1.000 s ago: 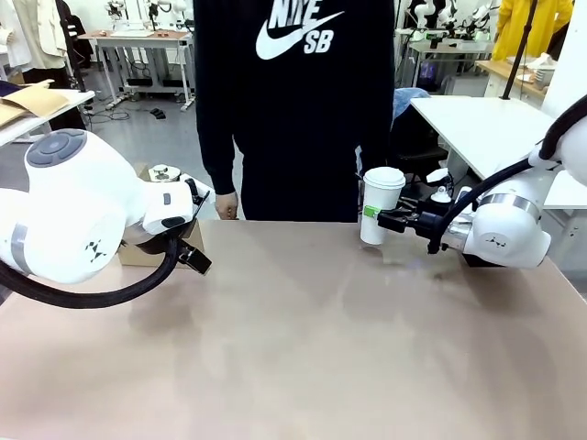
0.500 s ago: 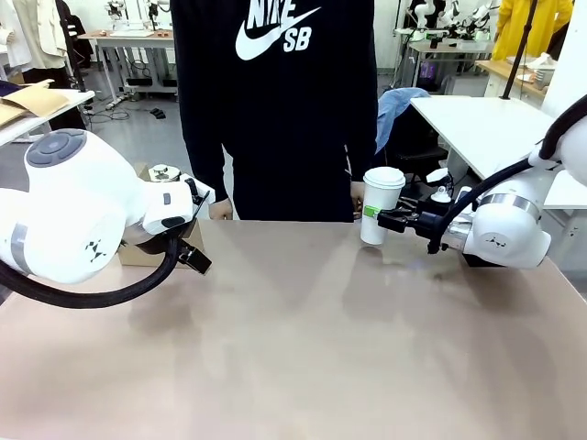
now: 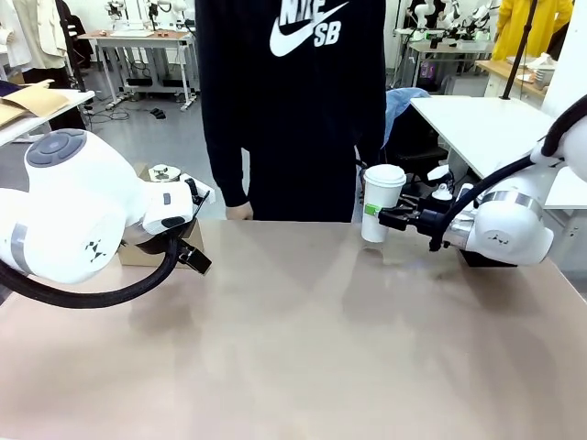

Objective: Pour a drink into a cup and package it in a carrier.
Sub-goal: When a person places the Paper Cup Lid on the 600 ml Paper Cup , lift the 600 ml Paper Cup.

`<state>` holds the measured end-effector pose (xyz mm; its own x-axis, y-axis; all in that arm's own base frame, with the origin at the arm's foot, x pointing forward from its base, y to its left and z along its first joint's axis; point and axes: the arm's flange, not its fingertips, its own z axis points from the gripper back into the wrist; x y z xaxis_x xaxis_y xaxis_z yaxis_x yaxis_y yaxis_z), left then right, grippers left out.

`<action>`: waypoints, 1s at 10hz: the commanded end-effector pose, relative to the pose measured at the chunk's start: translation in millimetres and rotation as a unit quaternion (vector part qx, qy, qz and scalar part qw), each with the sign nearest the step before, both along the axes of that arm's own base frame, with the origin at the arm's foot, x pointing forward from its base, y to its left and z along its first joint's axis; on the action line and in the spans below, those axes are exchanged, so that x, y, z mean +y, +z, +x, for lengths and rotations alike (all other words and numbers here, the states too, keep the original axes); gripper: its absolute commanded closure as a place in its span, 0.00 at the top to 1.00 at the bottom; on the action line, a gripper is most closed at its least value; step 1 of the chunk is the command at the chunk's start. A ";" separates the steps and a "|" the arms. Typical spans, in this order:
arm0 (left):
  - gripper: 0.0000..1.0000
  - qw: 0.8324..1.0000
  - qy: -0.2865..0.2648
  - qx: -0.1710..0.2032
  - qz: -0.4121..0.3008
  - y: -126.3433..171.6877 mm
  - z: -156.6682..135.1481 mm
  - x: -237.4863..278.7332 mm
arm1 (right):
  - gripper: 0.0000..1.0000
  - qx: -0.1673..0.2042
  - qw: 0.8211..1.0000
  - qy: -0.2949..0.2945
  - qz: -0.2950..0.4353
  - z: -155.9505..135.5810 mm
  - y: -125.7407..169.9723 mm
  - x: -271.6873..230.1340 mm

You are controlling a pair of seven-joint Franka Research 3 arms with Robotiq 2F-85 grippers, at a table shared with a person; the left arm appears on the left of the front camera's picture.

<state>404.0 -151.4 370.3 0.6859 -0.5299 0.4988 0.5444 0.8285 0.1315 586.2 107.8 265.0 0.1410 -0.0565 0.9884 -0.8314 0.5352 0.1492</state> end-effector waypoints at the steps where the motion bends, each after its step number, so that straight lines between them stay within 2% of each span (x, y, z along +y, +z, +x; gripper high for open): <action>1: 1.00 1.000 0.000 0.000 0.000 0.1 -0.2 0.1 | 0.80 -0.008 1.000 0.013 -0.006 -14.2 48.6 -8.1; 3: 1.00 1.000 0.000 0.000 0.000 0.1 -0.2 0.1 | 0.80 -0.013 1.000 0.028 -0.006 -28.6 98.9 -12.2; 6: 1.00 1.000 0.000 0.000 0.000 0.1 -0.2 0.1 | 0.80 -0.048 0.998 0.033 -0.022 -69.3 186.7 -9.9; 8: 1.00 1.000 0.000 0.000 0.000 0.1 -0.2 0.1 | 0.80 -0.052 0.997 0.047 -0.018 -91.2 225.2 -4.3; 10: 1.00 1.000 0.000 0.000 0.000 0.1 -0.2 0.1 | 0.80 -0.049 0.998 0.043 -0.021 -99.9 249.0 -1.4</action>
<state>404.0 -151.7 370.5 0.6854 -0.5302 0.4990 0.5448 0.8282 0.1317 488.3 110.2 511.0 0.0001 -0.0165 0.9999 -0.8860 0.4637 0.0077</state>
